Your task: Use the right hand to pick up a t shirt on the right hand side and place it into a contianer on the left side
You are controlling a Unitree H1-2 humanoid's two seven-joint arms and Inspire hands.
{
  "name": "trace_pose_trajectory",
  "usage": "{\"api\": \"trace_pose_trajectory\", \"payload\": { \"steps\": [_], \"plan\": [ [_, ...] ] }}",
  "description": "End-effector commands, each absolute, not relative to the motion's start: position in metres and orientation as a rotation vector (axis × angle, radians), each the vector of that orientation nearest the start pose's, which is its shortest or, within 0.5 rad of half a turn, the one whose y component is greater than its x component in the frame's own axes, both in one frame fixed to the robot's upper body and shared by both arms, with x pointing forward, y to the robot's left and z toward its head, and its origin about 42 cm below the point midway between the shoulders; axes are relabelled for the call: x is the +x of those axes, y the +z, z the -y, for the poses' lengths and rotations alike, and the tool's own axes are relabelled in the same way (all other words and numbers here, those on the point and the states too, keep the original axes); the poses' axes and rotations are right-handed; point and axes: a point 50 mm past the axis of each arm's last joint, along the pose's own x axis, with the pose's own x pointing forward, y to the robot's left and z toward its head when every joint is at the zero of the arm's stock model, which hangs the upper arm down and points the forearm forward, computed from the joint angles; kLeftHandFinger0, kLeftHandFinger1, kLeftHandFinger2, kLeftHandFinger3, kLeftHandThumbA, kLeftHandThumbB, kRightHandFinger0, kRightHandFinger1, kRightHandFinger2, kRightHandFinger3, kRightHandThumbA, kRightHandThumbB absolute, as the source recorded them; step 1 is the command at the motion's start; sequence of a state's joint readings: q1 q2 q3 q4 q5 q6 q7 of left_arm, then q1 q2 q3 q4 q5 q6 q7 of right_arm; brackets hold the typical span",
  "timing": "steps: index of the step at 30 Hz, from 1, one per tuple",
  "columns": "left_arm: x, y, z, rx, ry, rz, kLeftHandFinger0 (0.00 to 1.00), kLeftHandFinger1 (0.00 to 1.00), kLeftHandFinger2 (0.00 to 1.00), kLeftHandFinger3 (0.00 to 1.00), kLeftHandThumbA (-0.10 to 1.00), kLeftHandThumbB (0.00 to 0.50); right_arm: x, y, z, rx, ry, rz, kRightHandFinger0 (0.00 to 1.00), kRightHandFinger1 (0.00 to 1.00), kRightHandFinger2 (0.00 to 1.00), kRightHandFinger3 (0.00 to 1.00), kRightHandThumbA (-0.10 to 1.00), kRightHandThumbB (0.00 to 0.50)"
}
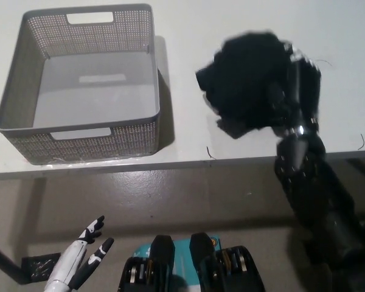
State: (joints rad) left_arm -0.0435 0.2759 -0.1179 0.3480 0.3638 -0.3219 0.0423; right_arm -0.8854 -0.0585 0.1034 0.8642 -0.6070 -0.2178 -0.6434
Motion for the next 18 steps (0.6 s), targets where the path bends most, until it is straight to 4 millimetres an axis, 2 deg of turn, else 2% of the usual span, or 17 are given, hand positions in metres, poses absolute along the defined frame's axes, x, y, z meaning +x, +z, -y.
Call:
{"api": "trace_pose_trajectory", "payload": {
  "steps": [1,2,3,4,5,6,7,10,11,13,14,18],
  "plan": [
    [0.288,0.047,-0.285,0.628,-0.191,0.049,0.95,0.94,1.0,1.0,1.0,0.35,0.532,0.349,0.117,-0.465,-0.345,0.775,0.53,0.52,0.64,0.66,-0.1,0.24],
    [0.289,0.047,-0.285,0.621,-0.187,0.062,0.92,0.91,0.98,1.0,1.0,0.355,0.531,0.371,0.104,-0.447,-0.327,0.82,0.47,0.51,0.64,0.65,-0.1,0.251],
    [0.29,0.047,-0.284,0.621,-0.186,0.067,0.91,0.9,0.98,1.0,1.0,0.382,0.53,0.383,0.097,-0.443,-0.314,0.84,0.45,0.51,0.64,0.64,-0.1,0.247],
    [0.29,0.047,-0.284,0.623,-0.187,0.068,0.91,0.9,0.98,1.0,1.0,0.383,0.53,0.386,0.096,-0.442,-0.31,0.846,0.45,0.51,0.64,0.64,-0.1,0.247],
    [0.291,0.048,-0.283,0.66,-0.195,0.055,0.91,0.92,1.0,1.0,1.0,0.423,0.528,0.401,0.087,-0.451,-0.307,0.872,0.44,0.52,0.65,0.63,-0.1,0.257],
    [0.291,0.049,-0.282,0.673,-0.197,0.053,0.92,0.93,1.0,1.0,1.0,0.424,0.528,0.406,0.084,-0.455,-0.307,0.887,0.44,0.51,0.65,0.62,-0.1,0.258],
    [0.292,0.049,-0.282,0.694,-0.198,0.063,0.91,0.92,1.0,1.0,1.0,0.422,0.527,0.417,0.071,-0.441,-0.285,0.915,0.44,0.5,0.64,0.62,-0.1,0.263],
    [0.293,0.049,-0.279,0.653,-0.204,0.066,0.9,0.92,1.0,1.0,1.0,0.396,0.525,0.427,0.059,-0.458,-0.289,0.935,0.42,0.45,0.58,0.61,-0.1,0.29],
    [0.293,0.049,-0.279,0.664,-0.213,0.07,0.89,0.91,1.0,1.0,1.0,0.361,0.523,0.433,0.045,-0.453,-0.26,0.928,0.39,0.4,0.55,0.6,-0.1,0.292],
    [0.296,0.05,-0.276,0.66,-0.221,0.081,0.88,0.9,1.0,1.0,1.0,0.348,0.522,0.436,0.039,-0.451,-0.244,0.933,0.3,0.34,0.53,0.6,-0.1,0.284],
    [0.297,0.05,-0.275,0.659,-0.222,0.083,0.87,0.89,1.0,1.0,1.0,0.353,0.521,0.438,0.03,-0.435,-0.207,0.938,0.36,0.39,0.56,0.61,-0.1,0.265],
    [0.295,0.048,-0.268,0.659,-0.228,0.073,0.91,0.93,1.0,1.0,1.0,0.347,0.516,0.437,-0.006,-0.453,-0.107,0.93,0.39,0.42,0.59,0.62,-0.1,0.295]
  ]
}}
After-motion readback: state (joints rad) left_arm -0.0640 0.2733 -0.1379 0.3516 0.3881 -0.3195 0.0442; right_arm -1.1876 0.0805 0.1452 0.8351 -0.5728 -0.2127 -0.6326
